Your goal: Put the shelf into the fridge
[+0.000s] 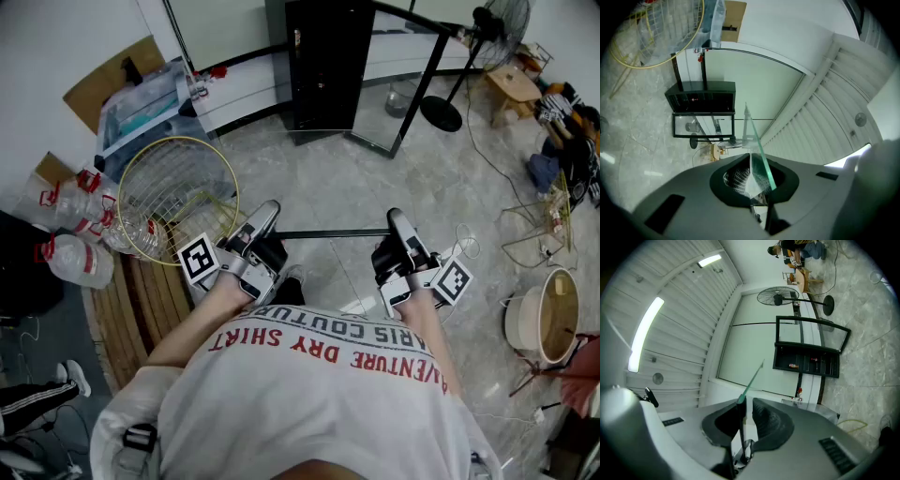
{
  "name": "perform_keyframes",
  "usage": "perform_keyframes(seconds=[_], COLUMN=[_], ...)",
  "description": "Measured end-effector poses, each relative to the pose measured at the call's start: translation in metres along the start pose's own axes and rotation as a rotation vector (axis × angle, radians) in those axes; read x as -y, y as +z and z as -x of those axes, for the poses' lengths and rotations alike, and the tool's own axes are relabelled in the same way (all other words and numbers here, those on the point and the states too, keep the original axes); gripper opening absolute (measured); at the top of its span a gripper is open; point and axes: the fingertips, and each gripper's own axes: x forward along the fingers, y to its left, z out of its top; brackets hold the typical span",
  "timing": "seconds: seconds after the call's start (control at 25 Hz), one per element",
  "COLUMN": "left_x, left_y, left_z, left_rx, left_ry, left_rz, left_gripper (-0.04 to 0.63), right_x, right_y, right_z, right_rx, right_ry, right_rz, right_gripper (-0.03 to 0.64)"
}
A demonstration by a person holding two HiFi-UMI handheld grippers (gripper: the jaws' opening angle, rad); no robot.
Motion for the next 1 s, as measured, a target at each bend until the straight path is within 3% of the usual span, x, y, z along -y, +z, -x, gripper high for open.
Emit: perform_keyframes(seconds=[0.4,0.76,1.0], left_x=[0.0,-0.021,-0.037], left_y=[-0.013,0.004,0.028], left_z=[-0.008,-0.019,-0.054], left_rx=[-0.025,-0.022,-0.025], left_ry=[-0.009,0.022,0.039], left_rz=[-0.008,0.019,0.026], left_gripper=[0.043,0.043,0.044], right_x=[0.001,0.021,0.043], right_y=[0.008,0.013,0.039], right_z=[0.015,-0.002,-0.031], right_rx=[0.019,0.032,0.034], right_ry=[-0.008,-0.046,-0.075], right_rz=[0.018,-0.007,-0.006], right_gripper=[0.048,0.048,0.048])
